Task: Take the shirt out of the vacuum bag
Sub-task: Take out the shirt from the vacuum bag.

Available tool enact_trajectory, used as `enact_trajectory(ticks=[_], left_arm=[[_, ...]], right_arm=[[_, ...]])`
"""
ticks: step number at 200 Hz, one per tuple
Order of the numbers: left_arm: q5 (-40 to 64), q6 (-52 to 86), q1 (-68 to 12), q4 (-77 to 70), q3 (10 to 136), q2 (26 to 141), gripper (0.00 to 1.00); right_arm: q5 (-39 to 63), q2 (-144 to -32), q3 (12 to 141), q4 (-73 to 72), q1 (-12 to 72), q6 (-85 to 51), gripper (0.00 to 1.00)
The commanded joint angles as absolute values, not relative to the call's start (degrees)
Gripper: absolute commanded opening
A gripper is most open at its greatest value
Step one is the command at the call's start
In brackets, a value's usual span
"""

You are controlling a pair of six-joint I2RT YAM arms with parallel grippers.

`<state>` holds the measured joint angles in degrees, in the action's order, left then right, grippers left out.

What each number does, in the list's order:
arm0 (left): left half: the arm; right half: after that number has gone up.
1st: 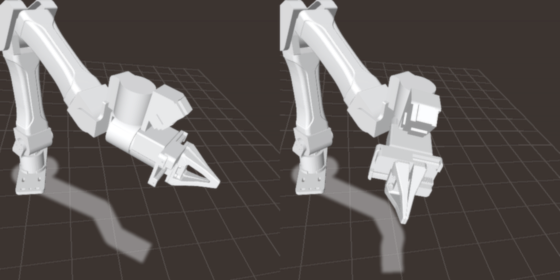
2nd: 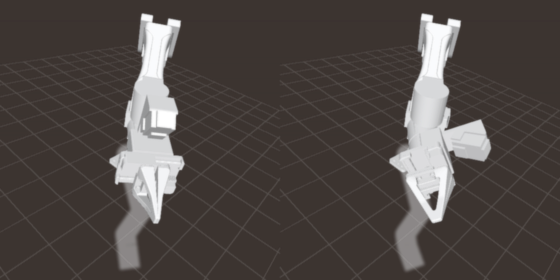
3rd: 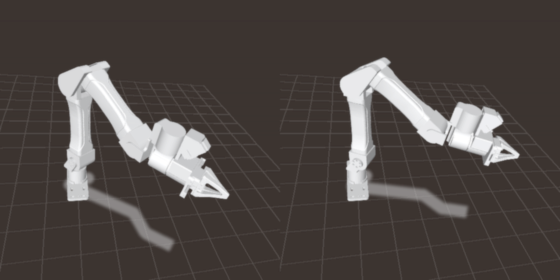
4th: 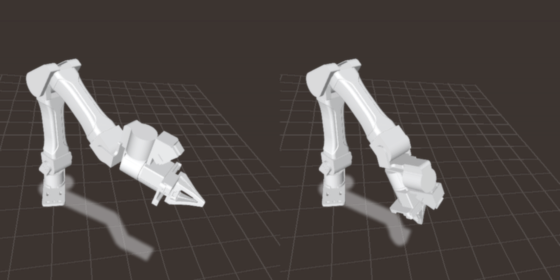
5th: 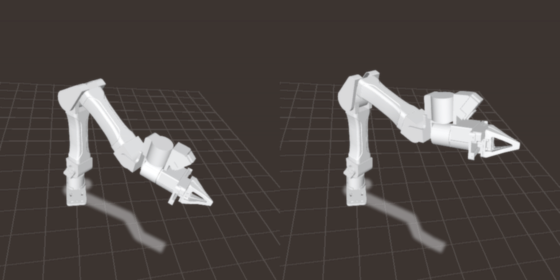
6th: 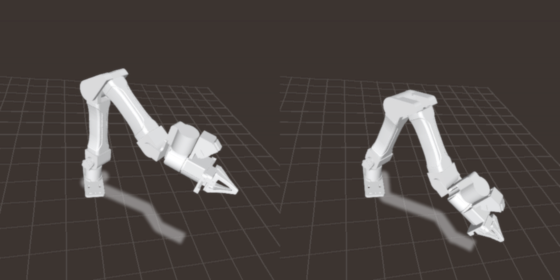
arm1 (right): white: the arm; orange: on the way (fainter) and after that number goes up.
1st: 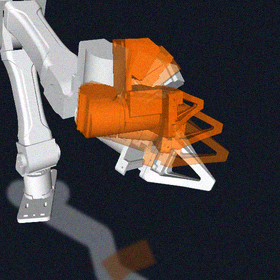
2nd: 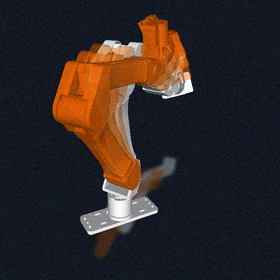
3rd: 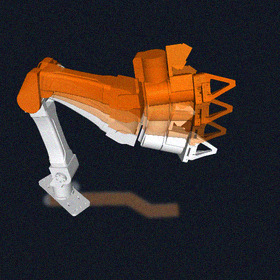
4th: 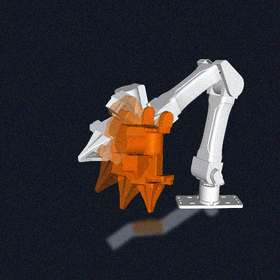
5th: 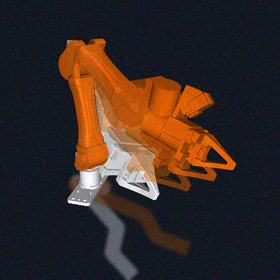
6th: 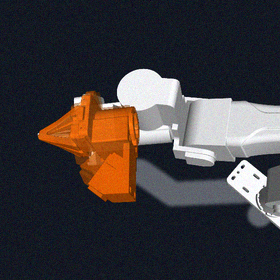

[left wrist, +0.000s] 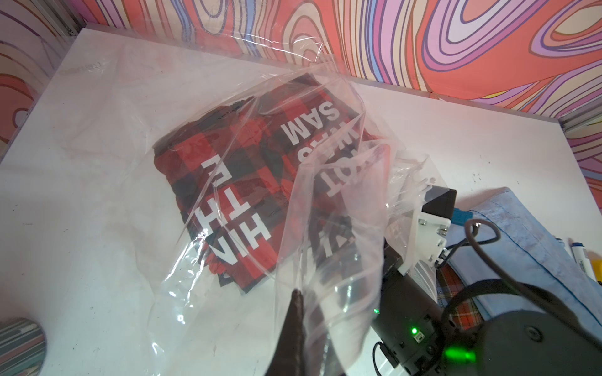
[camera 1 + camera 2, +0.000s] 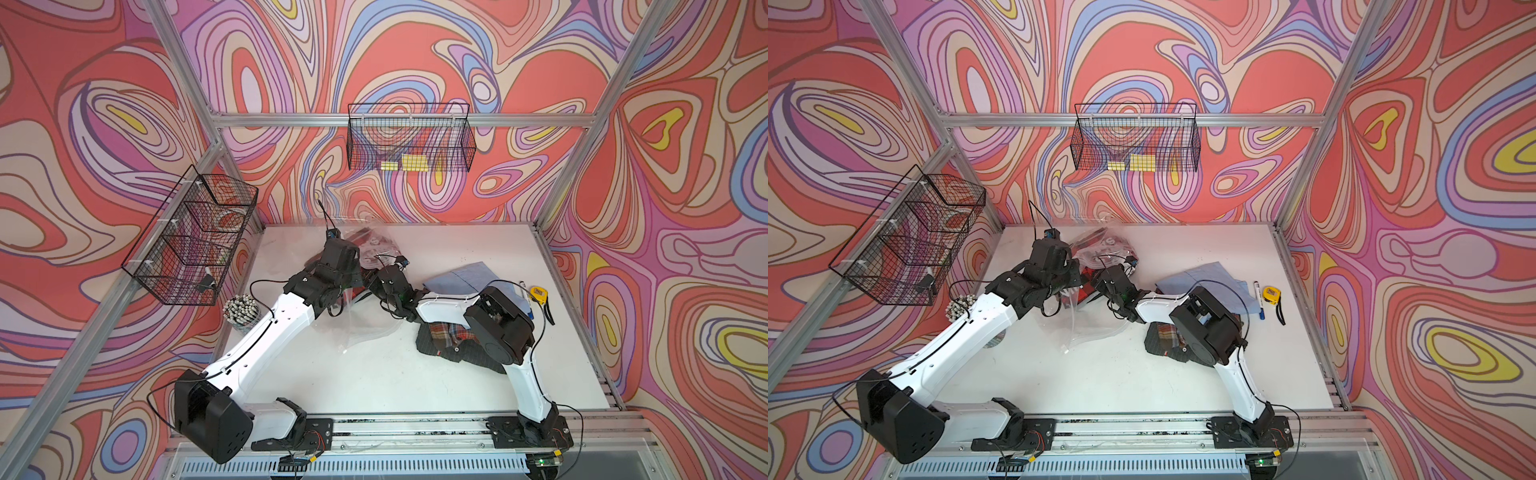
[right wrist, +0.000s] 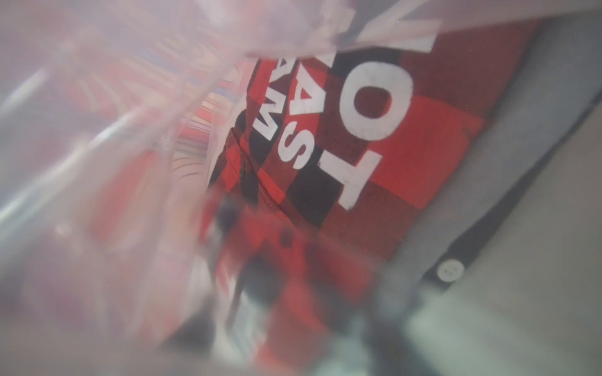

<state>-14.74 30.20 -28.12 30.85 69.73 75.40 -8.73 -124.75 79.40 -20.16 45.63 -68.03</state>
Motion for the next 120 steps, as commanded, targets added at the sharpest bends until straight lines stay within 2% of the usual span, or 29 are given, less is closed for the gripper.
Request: enact_trajectory(ticks=[1, 120], left_arm=[[-15.5, 29.6, -28.1, 30.0, 69.1, 74.4, 0.0], [-15.6, 29.5, -28.1, 29.6, 68.7, 74.3, 0.0]], right_arm=[[-7.8, -127.2, 80.8, -20.4, 45.0, -68.5, 0.71], [-7.4, -127.8, 81.6, -18.1, 45.5, -69.5, 0.71]])
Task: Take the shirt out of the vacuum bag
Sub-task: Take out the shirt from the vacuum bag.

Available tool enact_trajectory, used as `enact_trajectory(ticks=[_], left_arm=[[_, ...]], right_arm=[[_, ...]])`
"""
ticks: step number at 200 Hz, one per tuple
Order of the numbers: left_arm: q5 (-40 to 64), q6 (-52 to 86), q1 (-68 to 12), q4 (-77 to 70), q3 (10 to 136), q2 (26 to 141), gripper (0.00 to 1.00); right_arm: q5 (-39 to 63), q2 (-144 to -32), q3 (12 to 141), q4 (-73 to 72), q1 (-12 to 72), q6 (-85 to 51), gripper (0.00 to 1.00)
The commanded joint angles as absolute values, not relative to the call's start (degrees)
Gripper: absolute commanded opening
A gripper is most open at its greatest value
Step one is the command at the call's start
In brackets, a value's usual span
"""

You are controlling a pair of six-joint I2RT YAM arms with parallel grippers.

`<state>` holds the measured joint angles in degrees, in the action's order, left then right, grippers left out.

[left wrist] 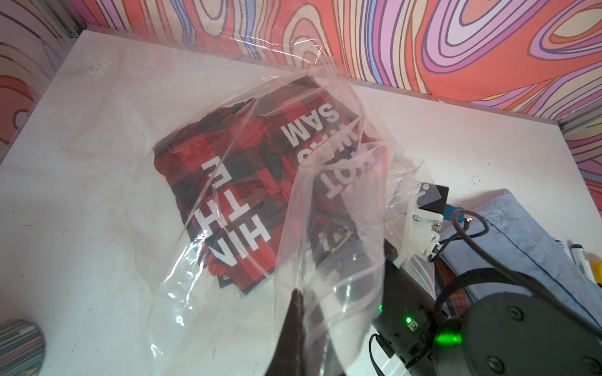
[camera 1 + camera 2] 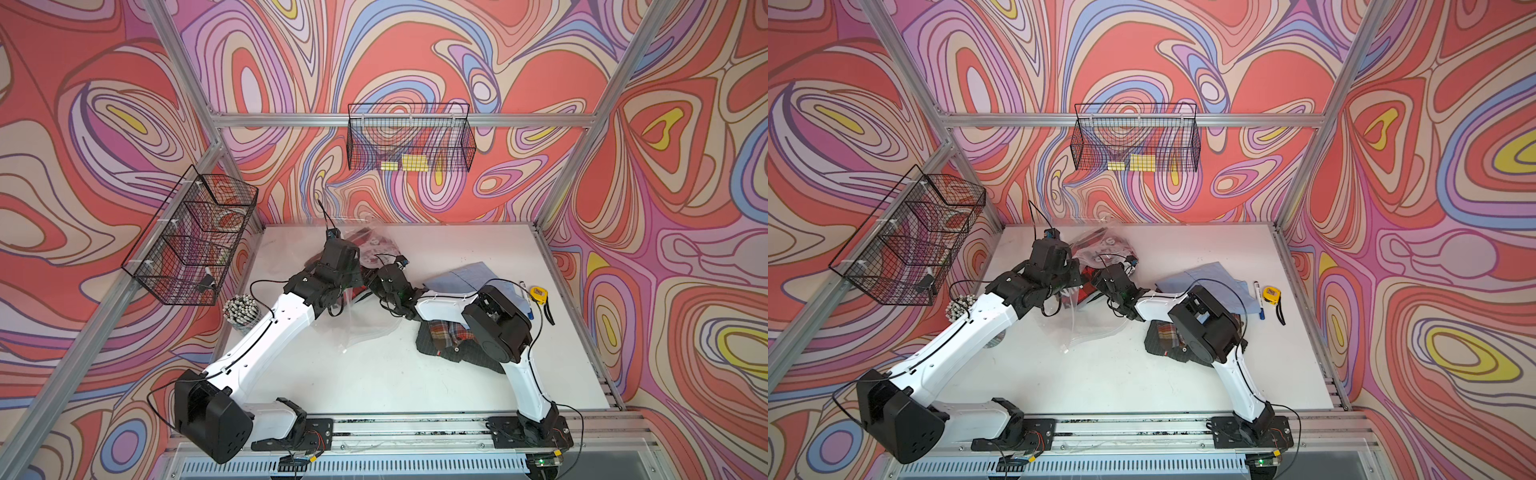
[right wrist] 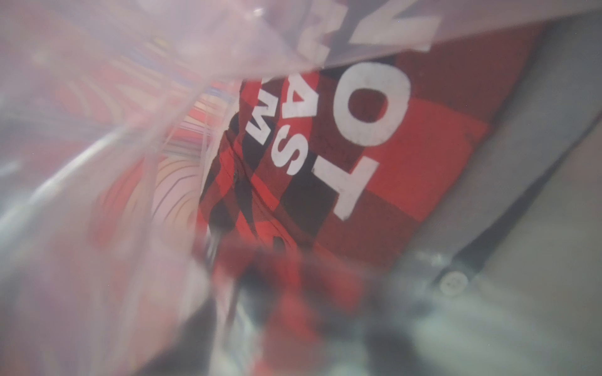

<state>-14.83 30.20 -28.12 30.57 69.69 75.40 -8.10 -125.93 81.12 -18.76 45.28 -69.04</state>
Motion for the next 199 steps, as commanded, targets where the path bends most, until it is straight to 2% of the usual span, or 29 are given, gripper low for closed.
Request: enact_trajectory(ticks=[1, 65, 100, 153, 199], left_arm=[[-15.6, 29.5, -28.1, 29.6, 68.7, 74.3, 0.0], [-15.3, 29.6, -28.0, 29.7, 68.8, 74.4, 0.0], [-15.2, 29.5, -28.0, 29.2, 68.3, 74.3, 0.0], [-15.6, 29.4, -28.1, 29.4, 68.2, 74.2, 0.0], [-15.6, 29.4, -28.1, 29.3, 68.1, 74.3, 0.0]], right_arm=[[-7.4, -127.8, 81.6, -18.1, 45.5, -69.6, 0.71], [-7.1, -129.8, 84.0, -15.7, 45.7, -69.2, 0.71], [-7.4, -128.3, 80.9, -18.5, 45.8, -71.1, 0.7], [-6.8, -128.9, 84.1, -14.1, 46.0, -70.0, 0.7], [-7.5, -127.6, 80.1, -16.9, 46.7, -71.0, 0.7]])
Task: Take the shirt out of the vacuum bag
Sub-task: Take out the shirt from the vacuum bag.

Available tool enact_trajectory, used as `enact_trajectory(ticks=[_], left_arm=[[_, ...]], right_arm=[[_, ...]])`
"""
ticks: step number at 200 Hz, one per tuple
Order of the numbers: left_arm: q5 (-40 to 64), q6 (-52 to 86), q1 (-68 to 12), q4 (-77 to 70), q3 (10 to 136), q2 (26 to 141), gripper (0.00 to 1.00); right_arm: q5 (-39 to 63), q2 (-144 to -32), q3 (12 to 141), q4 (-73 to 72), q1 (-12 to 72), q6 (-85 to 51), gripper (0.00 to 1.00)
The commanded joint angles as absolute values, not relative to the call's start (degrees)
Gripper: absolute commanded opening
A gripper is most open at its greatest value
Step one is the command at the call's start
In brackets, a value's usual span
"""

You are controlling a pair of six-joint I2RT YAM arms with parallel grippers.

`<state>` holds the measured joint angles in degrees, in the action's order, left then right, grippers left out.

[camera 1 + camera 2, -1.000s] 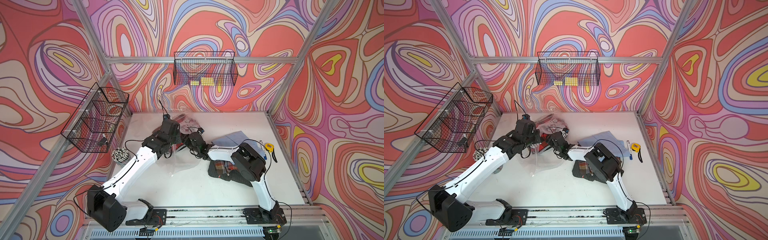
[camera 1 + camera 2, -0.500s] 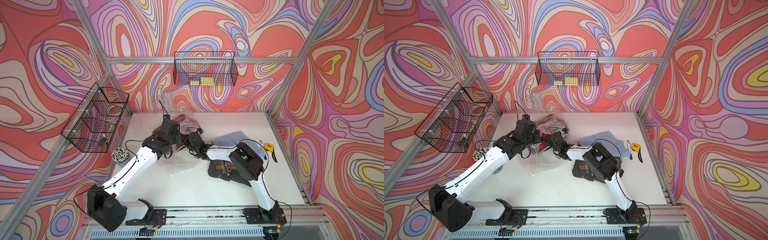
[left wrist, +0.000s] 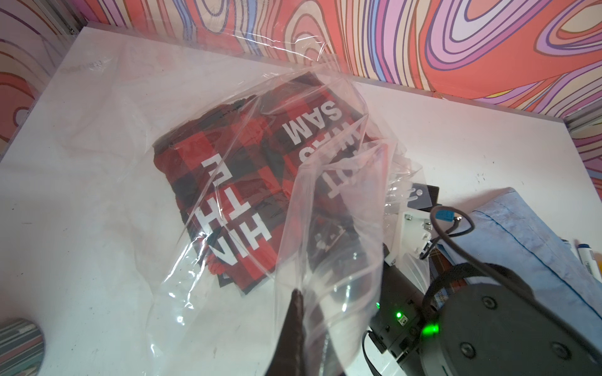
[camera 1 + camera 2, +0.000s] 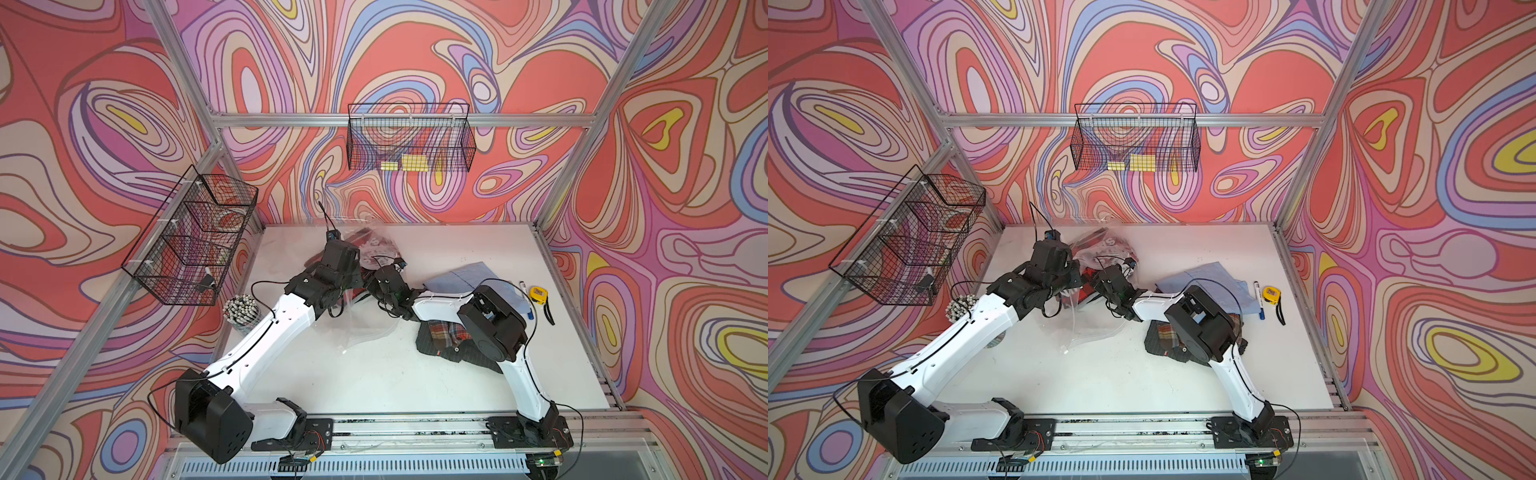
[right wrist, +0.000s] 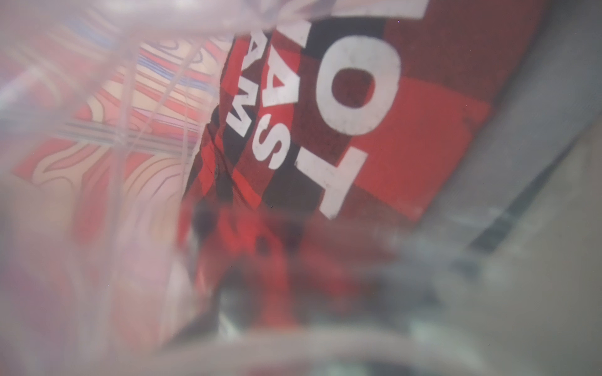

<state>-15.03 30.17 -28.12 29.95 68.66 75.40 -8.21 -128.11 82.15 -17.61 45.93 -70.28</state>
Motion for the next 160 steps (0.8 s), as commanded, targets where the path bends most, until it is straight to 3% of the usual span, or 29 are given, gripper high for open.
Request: enact_trajectory(ticks=[1, 160], left_arm=[[-15.6, 29.4, -28.1, 29.3, 68.1, 74.3, 0.0], [-15.6, 29.3, -28.0, 28.8, 67.9, 74.5, 0.0]], right_arm=[[-7.5, -127.6, 80.1, -16.9, 46.7, -71.0, 0.7], [-8.3, -124.9, 82.4, -14.9, 45.1, -68.2, 0.7]])
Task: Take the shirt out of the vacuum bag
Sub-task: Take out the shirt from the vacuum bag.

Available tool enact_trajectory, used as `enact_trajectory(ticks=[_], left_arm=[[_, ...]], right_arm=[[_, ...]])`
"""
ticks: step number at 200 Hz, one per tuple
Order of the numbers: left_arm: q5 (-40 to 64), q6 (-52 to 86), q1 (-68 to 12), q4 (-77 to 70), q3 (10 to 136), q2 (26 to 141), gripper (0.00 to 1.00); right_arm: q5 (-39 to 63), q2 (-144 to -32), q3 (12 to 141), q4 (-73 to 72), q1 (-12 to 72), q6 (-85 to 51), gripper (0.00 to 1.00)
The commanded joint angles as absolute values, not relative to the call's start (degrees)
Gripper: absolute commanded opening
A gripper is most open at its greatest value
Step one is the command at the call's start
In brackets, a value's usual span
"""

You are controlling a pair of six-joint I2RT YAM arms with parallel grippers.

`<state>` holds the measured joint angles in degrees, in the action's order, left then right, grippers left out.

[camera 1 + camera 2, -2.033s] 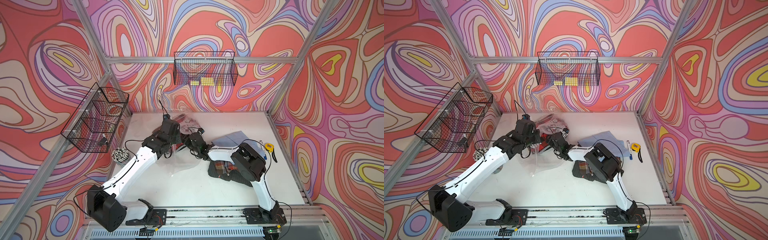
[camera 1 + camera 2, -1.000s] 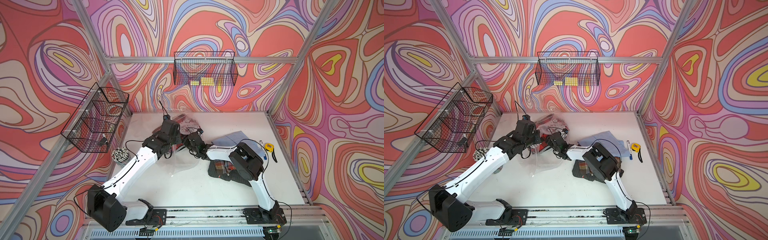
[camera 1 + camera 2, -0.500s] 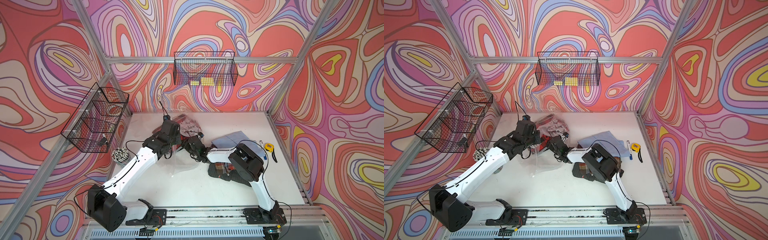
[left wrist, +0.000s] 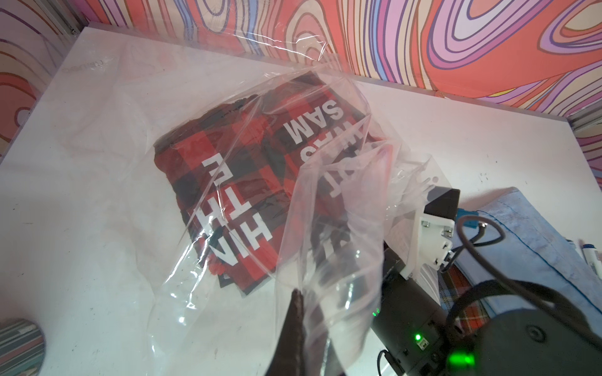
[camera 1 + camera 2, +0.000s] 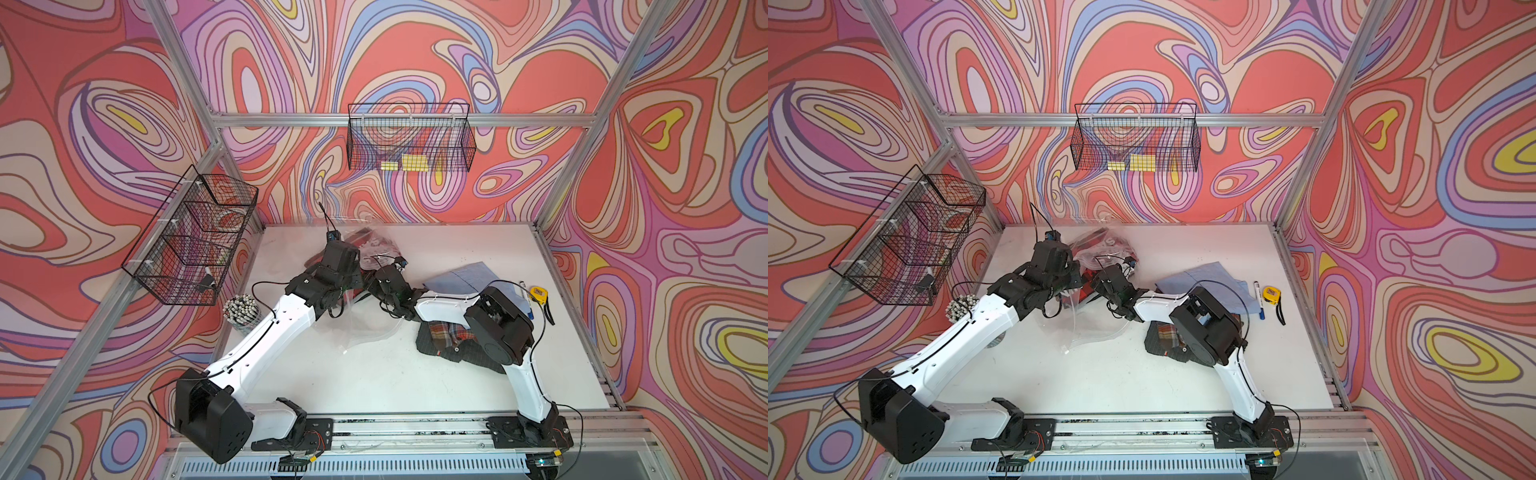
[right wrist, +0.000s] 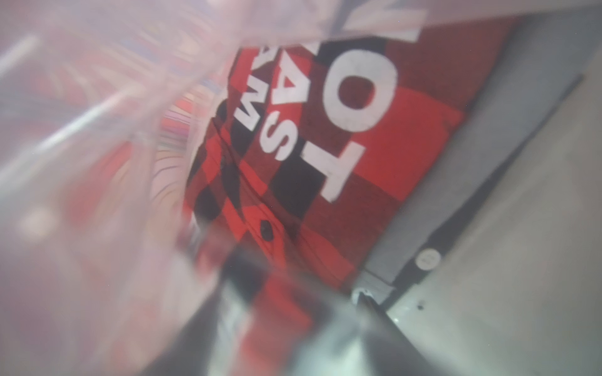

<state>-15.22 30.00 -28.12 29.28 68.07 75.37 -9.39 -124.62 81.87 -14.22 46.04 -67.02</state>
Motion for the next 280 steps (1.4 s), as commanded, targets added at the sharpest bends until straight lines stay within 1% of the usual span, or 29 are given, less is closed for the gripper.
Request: enact_trajectory(ticks=[1, 59, 145, 220, 280], left_arm=[[-15.7, 29.3, -28.0, 28.9, 67.8, 74.5, 0.0], [-15.9, 29.1, -28.0, 28.8, 67.6, 74.2, 0.0], [-15.6, 29.2, -28.1, 28.7, 67.4, 74.4, 0.0], [-15.8, 29.1, -28.1, 28.7, 67.2, 74.2, 0.0], [-16.0, 29.2, -28.1, 28.6, 67.2, 74.4, 0.0]], right_arm=[[-8.3, -124.9, 82.3, -15.0, 45.1, -68.3, 0.7], [-7.4, -127.8, 83.1, -16.2, 44.8, -70.5, 0.7], [-7.3, -131.5, 88.0, -12.2, 44.2, -70.3, 0.69], [-8.1, -125.5, 79.2, -17.5, 45.1, -71.8, 0.69], [-8.4, -126.1, 81.6, -15.4, 45.2, -70.0, 0.69]])
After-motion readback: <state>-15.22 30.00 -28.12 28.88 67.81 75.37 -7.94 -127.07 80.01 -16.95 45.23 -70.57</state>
